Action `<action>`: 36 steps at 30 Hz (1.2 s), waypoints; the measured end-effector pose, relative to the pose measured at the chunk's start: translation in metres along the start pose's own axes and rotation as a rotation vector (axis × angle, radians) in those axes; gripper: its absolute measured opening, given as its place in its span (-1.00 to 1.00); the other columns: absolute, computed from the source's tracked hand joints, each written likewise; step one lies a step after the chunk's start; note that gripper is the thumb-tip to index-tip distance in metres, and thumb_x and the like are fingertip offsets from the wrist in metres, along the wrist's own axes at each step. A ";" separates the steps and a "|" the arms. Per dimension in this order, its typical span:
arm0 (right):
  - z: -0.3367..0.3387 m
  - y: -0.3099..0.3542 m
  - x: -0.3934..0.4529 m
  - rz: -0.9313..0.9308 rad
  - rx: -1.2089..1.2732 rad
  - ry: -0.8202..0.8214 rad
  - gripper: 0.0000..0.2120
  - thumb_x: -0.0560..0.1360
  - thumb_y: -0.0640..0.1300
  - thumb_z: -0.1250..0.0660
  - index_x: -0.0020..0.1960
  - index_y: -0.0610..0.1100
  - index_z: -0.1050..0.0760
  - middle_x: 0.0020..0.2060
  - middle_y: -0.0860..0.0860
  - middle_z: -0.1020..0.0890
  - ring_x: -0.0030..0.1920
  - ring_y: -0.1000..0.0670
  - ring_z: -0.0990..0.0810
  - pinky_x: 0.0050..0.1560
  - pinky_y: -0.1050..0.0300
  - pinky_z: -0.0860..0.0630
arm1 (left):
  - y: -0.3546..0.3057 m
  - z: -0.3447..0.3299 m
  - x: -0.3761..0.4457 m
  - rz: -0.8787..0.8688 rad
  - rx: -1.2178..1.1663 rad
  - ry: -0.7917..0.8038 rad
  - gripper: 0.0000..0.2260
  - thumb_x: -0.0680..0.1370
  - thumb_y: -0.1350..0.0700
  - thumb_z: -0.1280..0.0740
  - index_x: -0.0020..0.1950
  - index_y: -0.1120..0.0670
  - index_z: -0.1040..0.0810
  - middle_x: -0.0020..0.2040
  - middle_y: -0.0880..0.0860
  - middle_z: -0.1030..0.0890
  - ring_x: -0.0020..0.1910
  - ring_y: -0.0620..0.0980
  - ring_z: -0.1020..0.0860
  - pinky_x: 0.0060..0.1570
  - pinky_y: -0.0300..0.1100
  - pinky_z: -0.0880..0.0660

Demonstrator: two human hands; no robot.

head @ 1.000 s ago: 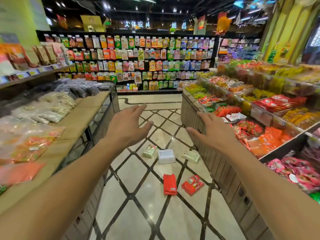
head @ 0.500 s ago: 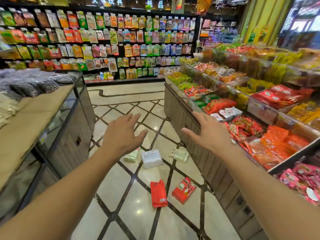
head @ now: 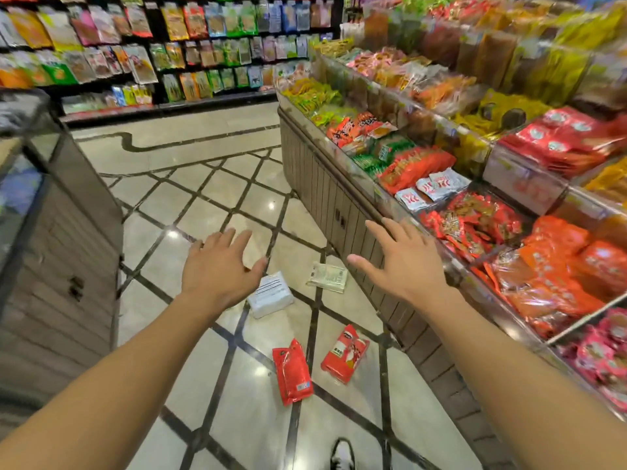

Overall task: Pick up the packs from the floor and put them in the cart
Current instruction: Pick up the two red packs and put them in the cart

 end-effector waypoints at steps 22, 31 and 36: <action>-0.579 -0.074 0.072 -0.297 0.260 0.583 -0.19 0.53 0.49 0.06 0.65 0.11 -0.17 0.66 0.00 -0.23 0.66 -0.16 -0.15 0.56 -0.34 -0.21 | -0.019 -0.559 0.100 0.292 -0.139 0.591 -0.40 0.63 -0.30 -0.08 0.63 -0.07 -0.21 0.58 0.08 -0.36 0.51 0.18 -0.35 0.41 0.15 -0.33; -0.854 -0.112 0.037 -0.516 0.164 0.800 -0.29 0.65 0.37 -0.03 0.70 0.10 0.02 0.65 -0.13 -0.18 0.59 -0.26 -0.23 0.49 -0.28 -0.26 | 0.002 -0.839 0.062 0.358 -0.061 0.753 -0.37 0.63 -0.33 0.07 0.67 -0.10 -0.04 0.61 0.10 -0.27 0.50 0.20 -0.34 0.38 0.13 -0.30; -0.938 -0.164 0.038 -0.977 0.324 0.733 -0.12 0.61 0.41 -0.14 0.71 0.00 0.14 0.56 -0.31 -0.27 0.54 -0.39 -0.31 0.48 -0.30 -0.32 | 0.027 -0.932 0.051 0.630 -0.098 0.762 -0.13 0.51 -0.50 0.10 0.65 -0.07 0.28 0.55 0.27 -0.28 0.47 0.35 -0.33 0.39 0.28 -0.30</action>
Point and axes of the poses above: each hand's wrist, its own x-axis towards the middle knuckle, its own z-axis out of the back of the hand, y = z × x, the point moved 6 cm from there along x, towards the middle knuckle
